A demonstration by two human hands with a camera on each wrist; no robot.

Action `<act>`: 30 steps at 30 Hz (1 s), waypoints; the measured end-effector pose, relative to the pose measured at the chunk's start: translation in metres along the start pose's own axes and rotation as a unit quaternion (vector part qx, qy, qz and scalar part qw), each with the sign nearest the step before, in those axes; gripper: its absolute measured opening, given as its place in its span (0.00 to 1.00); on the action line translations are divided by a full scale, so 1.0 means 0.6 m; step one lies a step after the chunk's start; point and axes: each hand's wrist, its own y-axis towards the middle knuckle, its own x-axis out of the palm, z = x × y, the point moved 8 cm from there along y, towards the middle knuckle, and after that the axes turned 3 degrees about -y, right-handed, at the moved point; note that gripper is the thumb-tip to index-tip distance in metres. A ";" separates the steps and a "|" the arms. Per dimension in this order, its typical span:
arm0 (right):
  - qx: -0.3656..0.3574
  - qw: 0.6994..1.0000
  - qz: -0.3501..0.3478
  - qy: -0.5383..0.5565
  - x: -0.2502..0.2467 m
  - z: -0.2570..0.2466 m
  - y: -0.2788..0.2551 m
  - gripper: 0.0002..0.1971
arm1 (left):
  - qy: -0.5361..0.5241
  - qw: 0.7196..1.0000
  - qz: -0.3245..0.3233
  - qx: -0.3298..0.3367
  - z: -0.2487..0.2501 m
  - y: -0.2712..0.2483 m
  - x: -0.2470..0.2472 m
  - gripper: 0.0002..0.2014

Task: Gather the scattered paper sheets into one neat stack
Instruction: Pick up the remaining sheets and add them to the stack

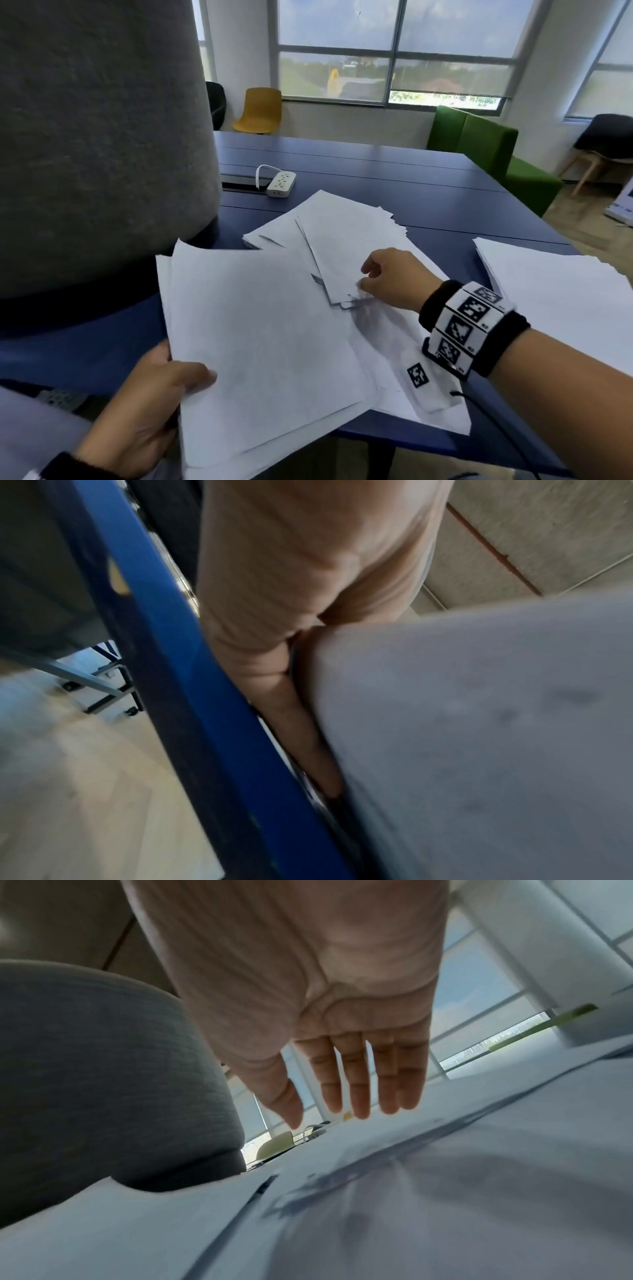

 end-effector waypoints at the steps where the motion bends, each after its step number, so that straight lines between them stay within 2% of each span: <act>1: 0.002 1.000 -0.013 -0.019 0.004 -0.004 0.009 0.18 | 0.004 1.000 0.005 -0.004 -0.002 -0.002 -0.007 0.17; 4: 0.006 0.993 -0.071 -0.096 0.025 -0.029 0.027 0.28 | -0.006 1.000 0.008 -0.021 -0.009 -0.007 -0.018 0.13; 7: -0.006 0.979 -0.103 -0.174 0.045 -0.058 0.033 0.29 | -0.015 1.000 0.001 -0.025 -0.014 -0.004 -0.018 0.13; 12: -0.046 0.960 -0.116 -0.250 0.062 -0.090 0.036 0.26 | -0.029 0.999 0.016 -0.023 -0.017 -0.001 -0.017 0.08; 15: -0.057 0.953 -0.111 -0.278 0.060 -0.093 0.037 0.18 | -0.026 0.999 0.020 -0.009 -0.015 -0.002 -0.017 0.07; 18: -0.070 0.949 -0.094 -0.294 0.056 -0.094 0.040 0.15 | -0.030 0.999 0.013 -0.002 -0.013 -0.002 -0.015 0.07; 23: -0.049 0.973 -0.025 -0.224 0.004 -0.090 0.035 0.07 | -0.050 0.999 0.014 0.009 -0.013 0.000 -0.006 0.08; 25: -0.052 0.978 0.002 -0.204 -0.013 -0.101 0.009 0.12 | -0.054 0.998 0.016 0.013 -0.015 0.002 -0.004 0.08; 27: -0.090 0.973 0.037 -0.211 -0.017 -0.134 -0.034 0.15 | -0.065 0.997 0.024 0.016 -0.016 0.006 -0.007 0.07; 30: -0.187 0.954 0.051 -0.230 0.004 -0.198 -0.108 0.07 | -0.080 0.996 0.037 0.022 -0.014 0.007 -0.004 0.06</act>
